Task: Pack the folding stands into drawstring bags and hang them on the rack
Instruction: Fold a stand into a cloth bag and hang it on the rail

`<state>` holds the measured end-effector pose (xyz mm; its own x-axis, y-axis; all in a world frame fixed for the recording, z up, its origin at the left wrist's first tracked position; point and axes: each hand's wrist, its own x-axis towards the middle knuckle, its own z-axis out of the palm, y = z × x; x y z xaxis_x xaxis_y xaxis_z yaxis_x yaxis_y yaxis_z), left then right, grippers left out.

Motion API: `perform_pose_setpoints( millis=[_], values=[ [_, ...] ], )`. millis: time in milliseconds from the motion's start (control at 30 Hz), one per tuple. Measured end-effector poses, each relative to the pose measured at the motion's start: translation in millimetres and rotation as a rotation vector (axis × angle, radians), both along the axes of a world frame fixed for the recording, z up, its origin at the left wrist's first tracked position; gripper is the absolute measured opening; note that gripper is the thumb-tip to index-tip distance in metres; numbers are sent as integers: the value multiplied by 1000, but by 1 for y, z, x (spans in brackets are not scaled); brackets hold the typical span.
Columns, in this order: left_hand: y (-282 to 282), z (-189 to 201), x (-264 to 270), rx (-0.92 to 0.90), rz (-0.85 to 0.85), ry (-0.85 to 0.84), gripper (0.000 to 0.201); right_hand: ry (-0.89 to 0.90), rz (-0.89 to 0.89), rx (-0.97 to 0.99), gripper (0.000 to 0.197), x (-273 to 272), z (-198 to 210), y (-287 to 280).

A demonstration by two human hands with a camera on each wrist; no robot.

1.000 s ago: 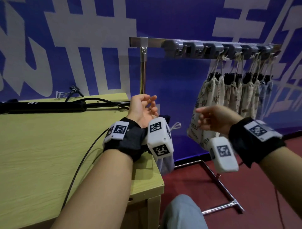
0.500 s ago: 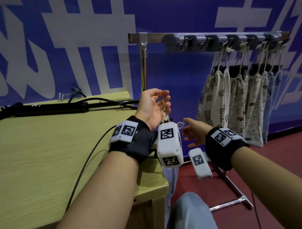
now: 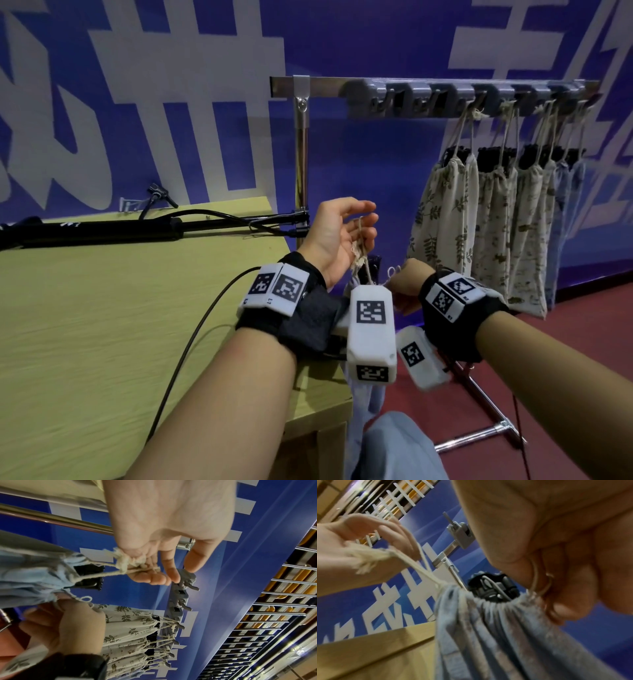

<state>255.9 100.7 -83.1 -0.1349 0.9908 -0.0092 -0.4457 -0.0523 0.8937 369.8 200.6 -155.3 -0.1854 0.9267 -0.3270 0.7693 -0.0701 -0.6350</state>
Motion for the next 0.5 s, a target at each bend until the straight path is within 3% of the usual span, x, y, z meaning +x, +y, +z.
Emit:
perform_pose_setpoints(
  millis=[67, 133, 233, 300, 367, 433, 500],
  values=[
    [0, -1, 0, -4, 38, -14, 17, -10, -20, 54, 28, 4, 8, 0],
    [1, -2, -1, -16, 81, 5, 17, 151, -65, 59, 28, 6, 17, -1],
    [3, -4, -3, -29, 124, 80, 18, 759, -169, -81, 25, 14, 34, -7],
    [5, -4, -5, -19, 150, 117, 18, 1046, -177, -96, 24, 20, 43, -17],
    [8, -5, -9, -13, 193, 127, 17, 1091, -121, -16, 31, 19, 41, -27],
    [9, -7, -9, -38, 208, 115, 17, 970, -77, 117, 42, 16, 33, -33],
    [10, -7, -9, -61, 205, 100, 17, 863, -36, 226, 40, 13, 28, -37]
  ],
)
